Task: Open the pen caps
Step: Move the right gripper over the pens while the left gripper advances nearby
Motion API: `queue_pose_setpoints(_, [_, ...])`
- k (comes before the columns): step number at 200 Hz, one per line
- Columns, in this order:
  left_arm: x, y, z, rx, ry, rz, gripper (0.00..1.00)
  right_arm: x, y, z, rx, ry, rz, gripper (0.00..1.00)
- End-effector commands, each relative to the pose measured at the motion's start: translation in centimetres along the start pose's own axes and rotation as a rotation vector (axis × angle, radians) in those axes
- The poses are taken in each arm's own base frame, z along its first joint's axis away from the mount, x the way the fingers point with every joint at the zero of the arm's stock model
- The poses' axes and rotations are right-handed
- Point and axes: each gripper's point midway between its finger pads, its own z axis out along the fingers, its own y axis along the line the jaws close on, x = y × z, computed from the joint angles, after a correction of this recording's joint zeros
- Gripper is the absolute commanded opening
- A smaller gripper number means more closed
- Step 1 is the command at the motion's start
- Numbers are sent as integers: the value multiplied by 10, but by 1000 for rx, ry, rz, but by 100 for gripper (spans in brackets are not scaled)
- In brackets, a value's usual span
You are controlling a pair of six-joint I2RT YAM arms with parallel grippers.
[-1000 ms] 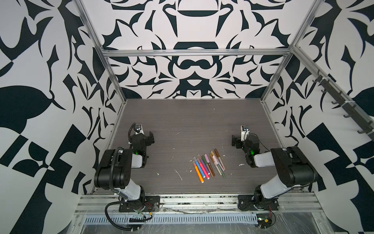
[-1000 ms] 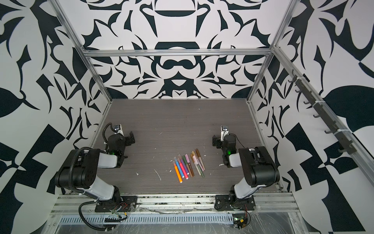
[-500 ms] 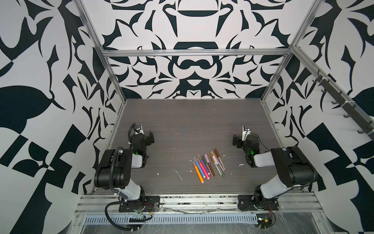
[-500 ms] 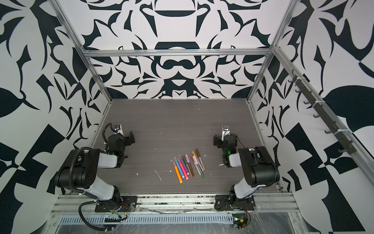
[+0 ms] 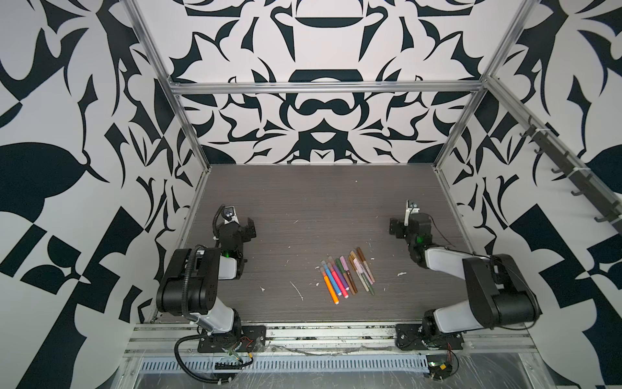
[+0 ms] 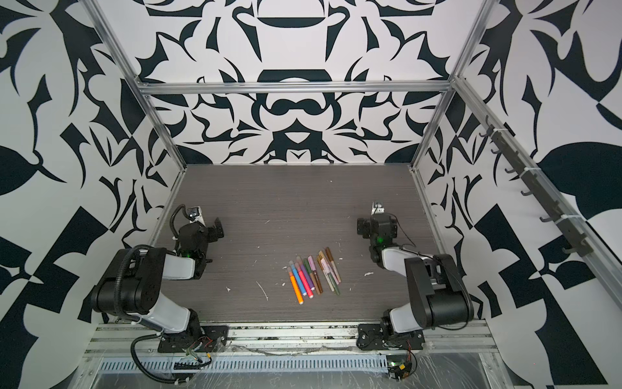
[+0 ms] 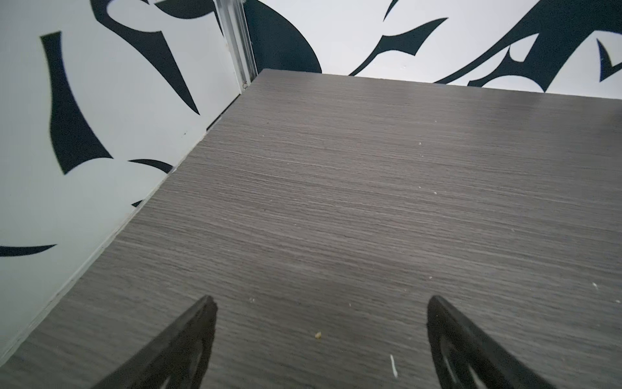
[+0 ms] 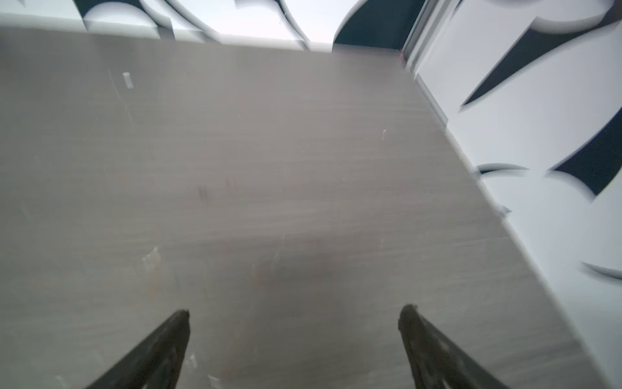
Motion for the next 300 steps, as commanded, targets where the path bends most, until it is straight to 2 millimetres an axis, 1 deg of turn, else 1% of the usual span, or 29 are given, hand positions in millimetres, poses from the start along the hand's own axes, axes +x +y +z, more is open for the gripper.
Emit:
queue_pose_setpoints(1, [-52, -24, -32, -29, -140, 98, 99, -47, 2, -29, -20, 40, 174, 100])
queue_pose_setpoints(6, [-62, -40, -40, 1, -146, 139, 99, -50, 4, -33, -39, 52, 248, 100])
queue_pose_setpoints(9, [-73, -48, -48, 21, -161, 148, 99, -49, 4, -35, -39, 73, 281, 100])
queue_pose_setpoints(18, [-90, -73, -62, 97, -171, 144, 99, -39, -1, -40, -13, 140, 372, 100])
queue_pose_setpoints(21, [-93, -80, -68, 123, -169, 125, 99, -36, -2, -40, -4, 158, 387, 100])
queue_pose_setpoints(23, [-97, -84, -70, 134, -167, 110, 99, -34, 2, -41, -33, 177, 394, 99])
queue_pose_setpoints(25, [-99, -89, -74, 153, -164, 95, 99, -32, 5, -42, -49, 192, 396, 98])
queue_pose_setpoints(34, [-105, -111, -88, 241, -116, 33, 99, -21, 16, -45, -104, 253, 387, 85])
queue_pose_setpoints(43, [-101, -134, -103, 343, -36, -7, 99, -7, 25, -50, -150, 327, 382, 81])
queue_pose_setpoints(49, [-96, -148, -112, 390, 18, -33, 99, 3, 35, -53, -199, 371, 383, 80])
queue_pose_setpoints(55, [-91, -158, -119, 417, 68, -58, 99, 12, 44, -58, -242, 413, 386, 82])
queue_pose_setpoints(62, [-82, -170, -128, 450, 125, -53, 99, 22, 56, -64, -291, 454, 377, 87])
queue_pose_setpoints(69, [-73, -179, -135, 476, 164, -37, 99, 32, 65, -71, -314, 490, 349, 87])
queue_pose_setpoints(74, [-67, -182, -138, 488, 180, -24, 99, 38, 70, -77, -322, 509, 323, 84])
queue_pose_setpoints(86, [-53, -180, -138, 478, 217, -57, 99, 51, 88, -91, -346, 548, 236, 79])
queue_pose_setpoints(91, [-49, -176, -136, 455, 220, -88, 99, 57, 94, -98, -349, 569, 201, 77])
queue_pose_setpoints(101, [-42, -166, -131, 397, 219, -148, 99, 71, 104, -110, -357, 615, 142, 71])
queue_pose_setpoints(112, [-38, -164, -131, 391, 226, -166, 99, 85, 113, -124, -373, 655, 84, 65])
queue_pose_setpoints(131, [-35, -162, -131, 379, 235, -205, 99, 110, 122, -141, -379, 690, 30, 57])
queue_pose_setpoints(153, [-37, -154, -132, 334, 253, -222, 99, 136, 129, -156, -379, 732, -12, 43])
queue_pose_setpoints(169, [-35, -148, -135, 323, 266, -261, 99, 147, 129, -164, -361, 741, -40, 36])
queue_pose_setpoints(184, [-35, -150, -140, 353, 271, -275, 99, 152, 130, -171, -365, 736, -51, 32])
queue_pose_setpoints(200, [-36, -150, -143, 369, 268, -276, 99, 157, 128, -175, -360, 745, -64, 31])
queue_pose_setpoints(220, [-36, -149, -143, 362, 277, -284, 99, 165, 122, -174, -329, 769, -85, 31])
queue_pose_setpoints(252, [-29, -149, -142, 356, 292, -320, 99, 180, 126, -170, -331, 819, -121, 32])
queue_pose_setpoints(263, [-26, -150, -142, 359, 301, -322, 99, 182, 127, -169, -327, 824, -121, 33])
queue_pose_setpoints(300, [-21, -149, -141, 343, 321, -333, 99, 185, 129, -166, -321, 841, -133, 33])
